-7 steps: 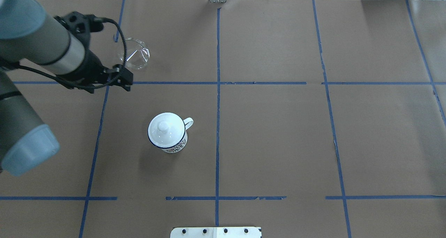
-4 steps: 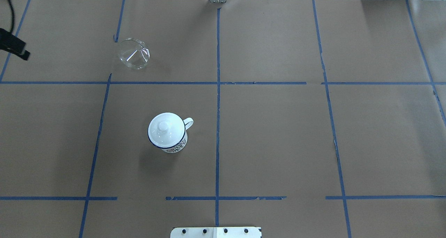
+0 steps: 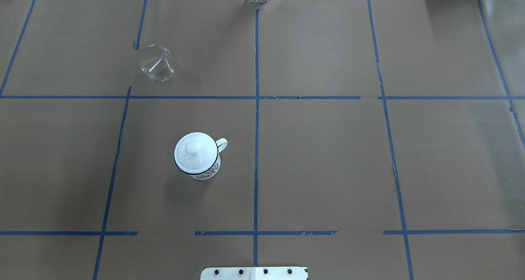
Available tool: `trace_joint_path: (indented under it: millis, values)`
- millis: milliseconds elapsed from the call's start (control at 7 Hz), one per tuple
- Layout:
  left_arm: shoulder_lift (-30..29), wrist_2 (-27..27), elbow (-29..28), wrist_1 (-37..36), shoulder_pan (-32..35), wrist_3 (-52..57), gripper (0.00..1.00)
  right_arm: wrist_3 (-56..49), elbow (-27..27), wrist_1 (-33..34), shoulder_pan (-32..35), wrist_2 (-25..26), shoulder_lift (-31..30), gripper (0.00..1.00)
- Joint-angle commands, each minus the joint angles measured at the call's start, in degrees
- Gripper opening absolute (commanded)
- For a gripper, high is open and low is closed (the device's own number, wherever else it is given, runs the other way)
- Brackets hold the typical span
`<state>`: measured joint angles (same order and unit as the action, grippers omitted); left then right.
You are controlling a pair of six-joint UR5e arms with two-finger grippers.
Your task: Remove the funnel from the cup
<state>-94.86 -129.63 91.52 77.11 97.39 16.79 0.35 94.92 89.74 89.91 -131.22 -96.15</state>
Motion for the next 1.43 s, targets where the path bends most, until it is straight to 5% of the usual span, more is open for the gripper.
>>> trace_joint_path:
  millis: [0, 286, 571, 1286]
  values:
    - [3.80, -0.01, -3.20, -0.12, 4.13, -0.08, 1.00, 0.00, 0.00, 0.00, 0.00, 0.00, 0.00, 1.00]
    - [4.95, -0.01, 0.48, 2.67, 4.04, -12.26, 1.00, 0.00, 0.00, 0.00, 0.00, 0.00, 0.00, 1.00]
    - [5.56, -0.10, 0.85, 7.52, 0.73, -10.57, 1.00, 0.00, 0.00, 0.00, 0.00, 0.00, 0.00, 1.00]
    - [5.74, -2.57, 2.70, 5.59, -2.38, -10.64, 1.00, 0.00, -0.09, 0.00, 0.00, 0.00, 0.00, 1.00]
